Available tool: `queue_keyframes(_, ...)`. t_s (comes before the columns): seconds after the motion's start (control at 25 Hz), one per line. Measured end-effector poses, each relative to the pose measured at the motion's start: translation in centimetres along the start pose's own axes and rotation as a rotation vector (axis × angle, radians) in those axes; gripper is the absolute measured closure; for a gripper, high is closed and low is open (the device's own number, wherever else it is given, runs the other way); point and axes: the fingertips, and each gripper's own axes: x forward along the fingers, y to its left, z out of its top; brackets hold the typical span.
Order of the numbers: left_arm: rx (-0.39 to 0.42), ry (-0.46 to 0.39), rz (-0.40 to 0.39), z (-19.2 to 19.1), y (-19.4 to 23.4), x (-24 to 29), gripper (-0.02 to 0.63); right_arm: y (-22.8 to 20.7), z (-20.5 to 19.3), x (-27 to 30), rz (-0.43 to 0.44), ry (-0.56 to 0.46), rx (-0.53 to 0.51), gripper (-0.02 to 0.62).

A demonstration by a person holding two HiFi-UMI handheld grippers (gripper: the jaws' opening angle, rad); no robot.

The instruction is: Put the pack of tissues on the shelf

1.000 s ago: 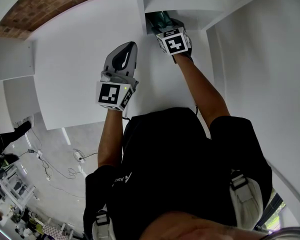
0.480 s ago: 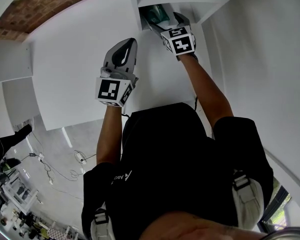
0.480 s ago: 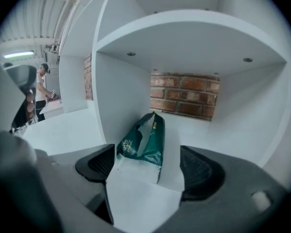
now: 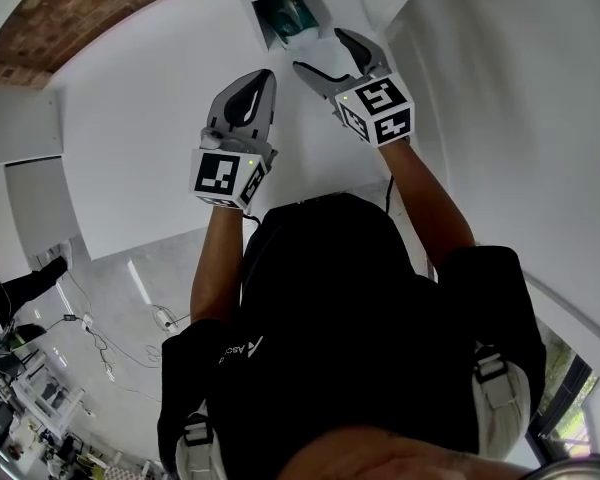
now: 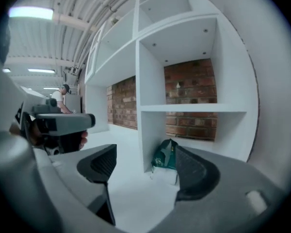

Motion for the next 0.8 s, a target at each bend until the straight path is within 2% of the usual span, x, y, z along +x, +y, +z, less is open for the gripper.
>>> queue_keyframes(0.12,0.006,-0.011,-0.014,0.6,-1.6,-0.7,0.607,2.4,1.5,-2.9,0.042,-0.069,-0.011,0.299)
queue_keyframes(0.36,0.015,-0.044,-0.024,2.0,-3.6,-2.0,0.607,4.4,3.1,-7.2,0.024,-0.165,-0.077,0.478)
queue_keyframes(0.48,0.025,-0.058,-0.031,2.6,-4.6,-2.5,0.607,5.2,3.3,-8.8,0.041,-0.208,-0.092,0.555)
queue_keyframes(0.56,0.034,-0.070,-0.040,3.0,-5.3,-2.7,0.607,5.7,3.7,-9.9,0.059,-0.244,-0.097,0.592)
queue_keyframes(0.8,0.030,-0.092,-0.043,3.8,-6.1,-3.3,0.607,6.4,4.6,-11.3,0.096,-0.322,-0.010,0.594)
